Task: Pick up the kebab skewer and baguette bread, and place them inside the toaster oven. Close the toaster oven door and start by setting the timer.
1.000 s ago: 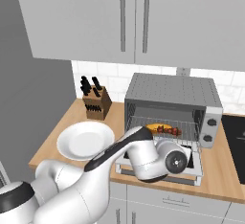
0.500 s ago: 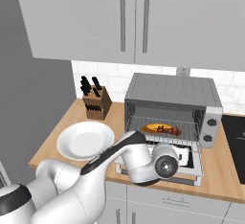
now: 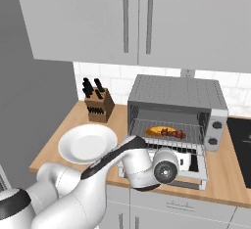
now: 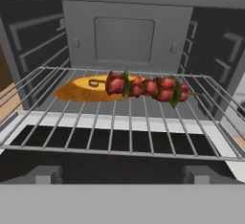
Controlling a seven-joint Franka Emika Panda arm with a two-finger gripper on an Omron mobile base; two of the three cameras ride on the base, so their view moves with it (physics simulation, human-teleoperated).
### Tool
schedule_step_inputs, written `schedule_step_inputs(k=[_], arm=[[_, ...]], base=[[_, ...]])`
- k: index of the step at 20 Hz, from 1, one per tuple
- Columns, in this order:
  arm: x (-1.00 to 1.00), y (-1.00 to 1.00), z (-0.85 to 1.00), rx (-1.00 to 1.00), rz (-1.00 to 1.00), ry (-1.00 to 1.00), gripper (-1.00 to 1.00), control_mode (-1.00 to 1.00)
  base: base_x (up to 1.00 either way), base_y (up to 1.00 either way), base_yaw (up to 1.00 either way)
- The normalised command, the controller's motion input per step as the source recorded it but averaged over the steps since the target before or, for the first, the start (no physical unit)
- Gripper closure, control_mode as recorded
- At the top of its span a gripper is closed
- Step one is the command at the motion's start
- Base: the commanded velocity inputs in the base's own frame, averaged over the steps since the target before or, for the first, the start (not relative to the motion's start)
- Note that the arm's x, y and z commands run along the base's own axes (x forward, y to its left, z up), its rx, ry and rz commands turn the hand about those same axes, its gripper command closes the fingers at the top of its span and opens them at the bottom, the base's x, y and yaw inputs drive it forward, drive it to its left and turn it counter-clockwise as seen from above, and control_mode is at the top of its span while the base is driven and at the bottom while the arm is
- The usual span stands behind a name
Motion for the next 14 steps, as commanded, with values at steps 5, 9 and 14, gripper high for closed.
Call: schedule_step_inputs(k=[5, 9, 14], arm=[[0.02, 0.00, -0.08, 0.00, 0.00, 0.00, -1.00, -1.00], [0.00, 0.00, -0.05, 0.06, 0.00, 0.00, -1.00, -1.00], [0.07, 0.00, -0.04, 0.06, 0.00, 0.00, -1.00, -1.00]], base=[[0.00, 0.00, 0.00], [0.00, 0.00, 0.00], [0.00, 0.00, 0.00]])
